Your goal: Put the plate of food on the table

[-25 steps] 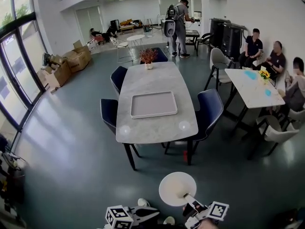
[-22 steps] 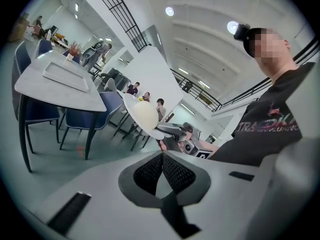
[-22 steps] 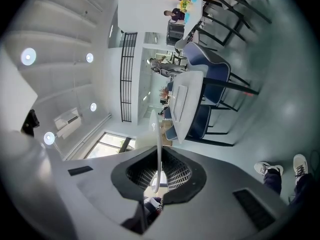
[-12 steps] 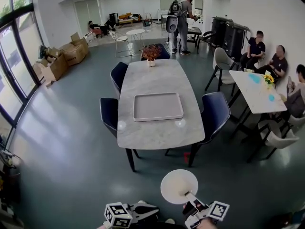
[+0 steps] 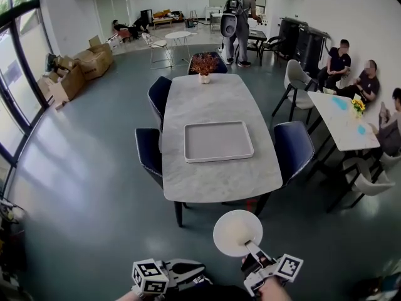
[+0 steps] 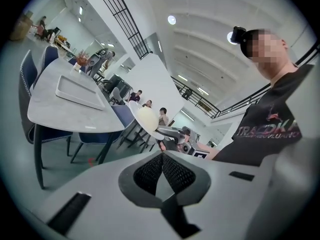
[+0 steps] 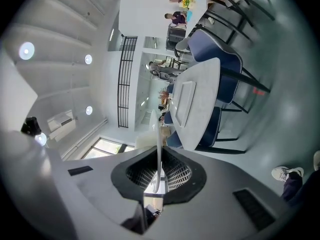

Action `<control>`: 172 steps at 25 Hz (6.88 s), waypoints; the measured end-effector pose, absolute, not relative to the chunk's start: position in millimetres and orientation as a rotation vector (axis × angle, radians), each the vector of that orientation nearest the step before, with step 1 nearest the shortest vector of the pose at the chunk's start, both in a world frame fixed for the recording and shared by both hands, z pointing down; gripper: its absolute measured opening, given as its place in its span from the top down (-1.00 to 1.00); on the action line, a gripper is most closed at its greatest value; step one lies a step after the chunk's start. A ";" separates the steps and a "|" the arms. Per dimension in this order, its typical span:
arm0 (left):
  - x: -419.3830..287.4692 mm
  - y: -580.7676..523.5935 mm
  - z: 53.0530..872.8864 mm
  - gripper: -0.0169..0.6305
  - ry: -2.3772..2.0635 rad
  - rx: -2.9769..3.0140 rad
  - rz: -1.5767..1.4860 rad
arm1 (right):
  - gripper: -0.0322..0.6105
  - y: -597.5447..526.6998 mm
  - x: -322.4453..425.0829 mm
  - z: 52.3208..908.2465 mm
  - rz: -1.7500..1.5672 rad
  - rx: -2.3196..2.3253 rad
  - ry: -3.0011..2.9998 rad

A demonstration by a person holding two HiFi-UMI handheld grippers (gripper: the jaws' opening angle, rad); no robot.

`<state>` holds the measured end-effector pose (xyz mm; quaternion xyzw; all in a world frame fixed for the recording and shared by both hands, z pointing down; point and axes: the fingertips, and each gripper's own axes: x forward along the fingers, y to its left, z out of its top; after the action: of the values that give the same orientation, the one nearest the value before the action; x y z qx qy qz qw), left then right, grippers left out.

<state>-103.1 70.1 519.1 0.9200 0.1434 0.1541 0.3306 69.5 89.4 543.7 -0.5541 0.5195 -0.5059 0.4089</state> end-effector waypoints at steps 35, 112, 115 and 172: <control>-53.1 -61.0 510.7 0.93 0.019 2.365 0.251 | 0.82 -88.0 150.7 541.7 -1.415 -1.321 1.446; 7.4 -118.9 529.8 0.93 -0.505 2.181 0.087 | 0.82 -376.7 338.7 733.7 -1.747 -1.600 1.296; 7.8 -117.3 528.6 0.93 -0.500 2.184 0.091 | 0.82 -377.0 338.4 734.3 -1.753 -1.613 1.290; -9.3 -109.1 521.2 0.93 -0.404 2.224 0.086 | 0.88 -328.2 312.7 663.2 -1.611 -1.761 1.738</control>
<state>-9.3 -109.1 521.2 0.8897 -0.1615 0.0342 0.4257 312.7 -328.2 663.2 -0.5937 0.5862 -0.5431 0.0945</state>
